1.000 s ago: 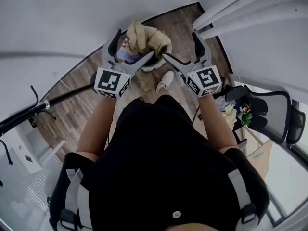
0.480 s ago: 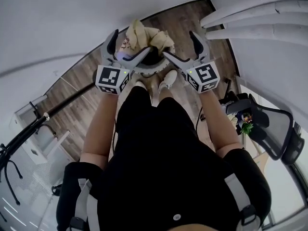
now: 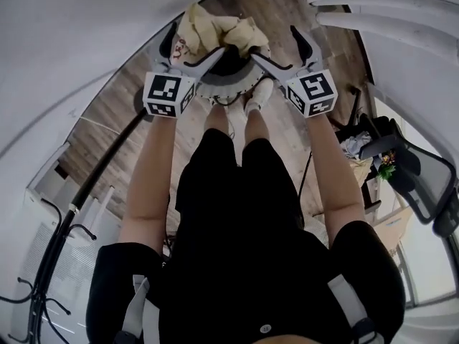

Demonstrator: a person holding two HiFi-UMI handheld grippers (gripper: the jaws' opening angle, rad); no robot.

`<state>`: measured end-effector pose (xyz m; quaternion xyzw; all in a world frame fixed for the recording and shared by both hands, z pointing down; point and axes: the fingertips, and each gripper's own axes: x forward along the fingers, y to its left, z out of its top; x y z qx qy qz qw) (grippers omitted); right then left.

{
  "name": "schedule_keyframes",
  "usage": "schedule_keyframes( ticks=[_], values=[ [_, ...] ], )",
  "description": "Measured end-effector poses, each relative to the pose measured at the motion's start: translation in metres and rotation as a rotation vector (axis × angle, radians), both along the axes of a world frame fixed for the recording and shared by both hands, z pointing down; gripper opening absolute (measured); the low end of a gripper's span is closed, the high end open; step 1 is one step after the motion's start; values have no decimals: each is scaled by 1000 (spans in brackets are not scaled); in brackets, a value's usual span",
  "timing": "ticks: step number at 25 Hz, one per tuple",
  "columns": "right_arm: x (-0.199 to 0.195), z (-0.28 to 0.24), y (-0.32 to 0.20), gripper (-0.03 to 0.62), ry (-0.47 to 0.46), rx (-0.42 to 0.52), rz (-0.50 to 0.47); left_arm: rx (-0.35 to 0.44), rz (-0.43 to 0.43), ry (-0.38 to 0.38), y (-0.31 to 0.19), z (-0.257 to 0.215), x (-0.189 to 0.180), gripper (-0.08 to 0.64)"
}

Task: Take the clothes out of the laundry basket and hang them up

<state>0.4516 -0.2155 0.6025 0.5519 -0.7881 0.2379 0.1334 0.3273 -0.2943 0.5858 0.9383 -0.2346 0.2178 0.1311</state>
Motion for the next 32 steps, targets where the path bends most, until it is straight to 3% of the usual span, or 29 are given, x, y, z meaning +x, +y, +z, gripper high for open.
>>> schedule_keyframes(
  ticks=[9,14,21,32],
  values=[
    [4,146,-42,482,-6,-157,34,-101,106,-161,-47,151,-2,525],
    [0,205,-48,448,53,-235,-40,-166,146,-243,-59,213,6,524],
    [-12,270,-54,406,101,-347,-141,-257,192,-371,-58,283,8,516],
    [-23,341,-67,348,60,-502,-212,-320,246,-537,-63,354,14,493]
  ],
)
